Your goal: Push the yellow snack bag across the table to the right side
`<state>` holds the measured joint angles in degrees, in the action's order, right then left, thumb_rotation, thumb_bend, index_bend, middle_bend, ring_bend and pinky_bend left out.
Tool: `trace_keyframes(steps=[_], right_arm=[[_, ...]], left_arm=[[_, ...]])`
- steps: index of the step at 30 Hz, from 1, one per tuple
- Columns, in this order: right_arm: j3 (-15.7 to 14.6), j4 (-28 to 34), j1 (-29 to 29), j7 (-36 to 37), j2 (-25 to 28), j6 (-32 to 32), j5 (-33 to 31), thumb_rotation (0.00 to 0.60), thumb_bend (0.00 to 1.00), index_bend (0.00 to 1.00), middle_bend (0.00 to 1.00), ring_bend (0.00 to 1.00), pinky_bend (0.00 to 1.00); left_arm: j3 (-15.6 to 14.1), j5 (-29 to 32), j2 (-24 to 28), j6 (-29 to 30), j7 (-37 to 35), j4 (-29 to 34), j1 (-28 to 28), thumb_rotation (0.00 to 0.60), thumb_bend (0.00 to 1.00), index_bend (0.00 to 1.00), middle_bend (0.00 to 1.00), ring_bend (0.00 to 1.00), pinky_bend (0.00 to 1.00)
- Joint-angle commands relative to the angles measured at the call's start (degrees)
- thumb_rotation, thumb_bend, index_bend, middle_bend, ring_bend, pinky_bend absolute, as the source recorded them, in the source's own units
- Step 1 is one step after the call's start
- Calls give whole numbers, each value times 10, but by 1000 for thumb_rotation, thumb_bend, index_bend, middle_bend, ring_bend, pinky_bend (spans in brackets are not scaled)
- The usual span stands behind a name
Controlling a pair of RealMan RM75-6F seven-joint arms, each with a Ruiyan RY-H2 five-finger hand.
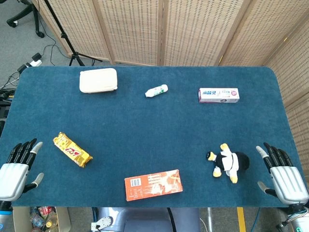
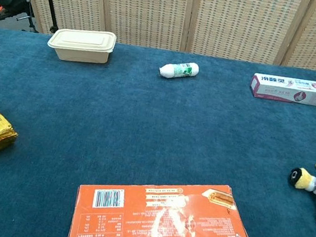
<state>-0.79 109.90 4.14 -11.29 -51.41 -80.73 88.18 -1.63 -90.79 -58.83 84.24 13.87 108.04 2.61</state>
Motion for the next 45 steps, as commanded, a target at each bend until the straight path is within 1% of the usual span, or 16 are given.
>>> trace_keyframes(steps=[1,17,24,35,40,42,45], right_arm=[[1,0,0,1,0,1,-1,600,235,11,0,0,79],[10,-1,-9,14,2,-34,14,600,234,11,0,0,79],[11,1,-13,17,6,-38,14,600,234,11,0,0,79],[13,-3,-15,29,10,-38,11,600,234,11,0,0,79],[14,-3,-15,32,11,-37,7,600,234,11,0,0,79],[15,-3,-15,34,12,-38,6,600,234,11,0,0,79],[16,-4,-15,35,12,-38,6,600,234,11,0,0,79]], left_arm=[[0,1,0,-1,0,0,0,600,297,0,0,0,6],[0,2,-3,-1,2,-2,3,600,297,0,0,0,6],[-1,-1,0,1,-2,-1,2,600,297,0,0,0,7],[-5,5,5,-14,7,9,7,600,299,0,0,0,6],[-6,16,8,-31,5,14,14,600,298,0,0,0,6],[-11,31,21,-57,14,23,22,600,298,0,0,0,6],[-11,55,40,-88,20,36,35,600,298,0,0,0,6]])
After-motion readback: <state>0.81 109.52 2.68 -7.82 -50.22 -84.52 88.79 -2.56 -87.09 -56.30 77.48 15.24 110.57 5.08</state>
